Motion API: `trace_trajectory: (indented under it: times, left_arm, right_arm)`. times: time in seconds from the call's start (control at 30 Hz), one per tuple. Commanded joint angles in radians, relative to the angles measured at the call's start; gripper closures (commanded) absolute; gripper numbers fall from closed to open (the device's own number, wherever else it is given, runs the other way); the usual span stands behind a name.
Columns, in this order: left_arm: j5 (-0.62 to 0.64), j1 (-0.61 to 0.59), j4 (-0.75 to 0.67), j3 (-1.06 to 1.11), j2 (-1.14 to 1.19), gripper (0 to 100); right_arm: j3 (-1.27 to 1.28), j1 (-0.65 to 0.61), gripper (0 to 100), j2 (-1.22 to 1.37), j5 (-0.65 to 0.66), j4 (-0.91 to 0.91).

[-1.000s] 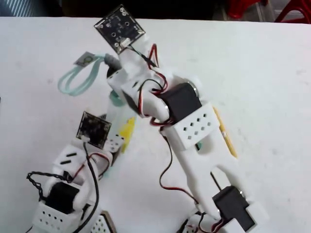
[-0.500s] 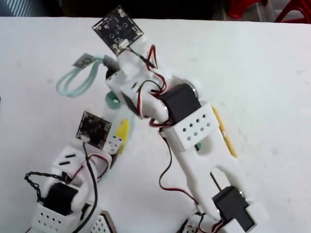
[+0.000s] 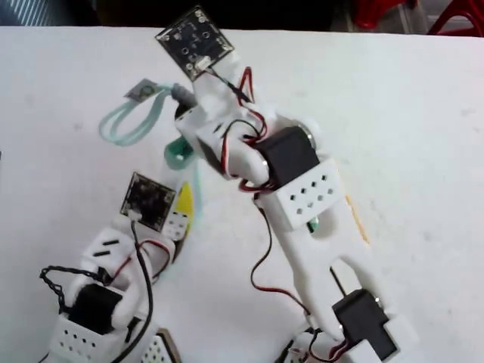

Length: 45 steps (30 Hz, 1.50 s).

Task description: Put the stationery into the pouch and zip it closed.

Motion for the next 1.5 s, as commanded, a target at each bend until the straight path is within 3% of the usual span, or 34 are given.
trace_trajectory:
  times: [0.0, 0.6, 1.47]
  left_arm:
    - [0.009, 0.013, 0.008, -0.044, -0.002, 98]
    - [0.009, 0.013, 0.008, -0.044, -0.002, 98]
    - [0.008, 0.013, -0.014, -0.021, -0.002, 98]
  right_arm:
    - [-0.035, 0.071, 98.1, 0.005, -0.006, -0.019]
    - [-0.037, 0.185, 98.1, 0.186, 0.0, -0.2]
    - [-0.04, 0.289, 98.1, 0.203, 0.003, -0.269]
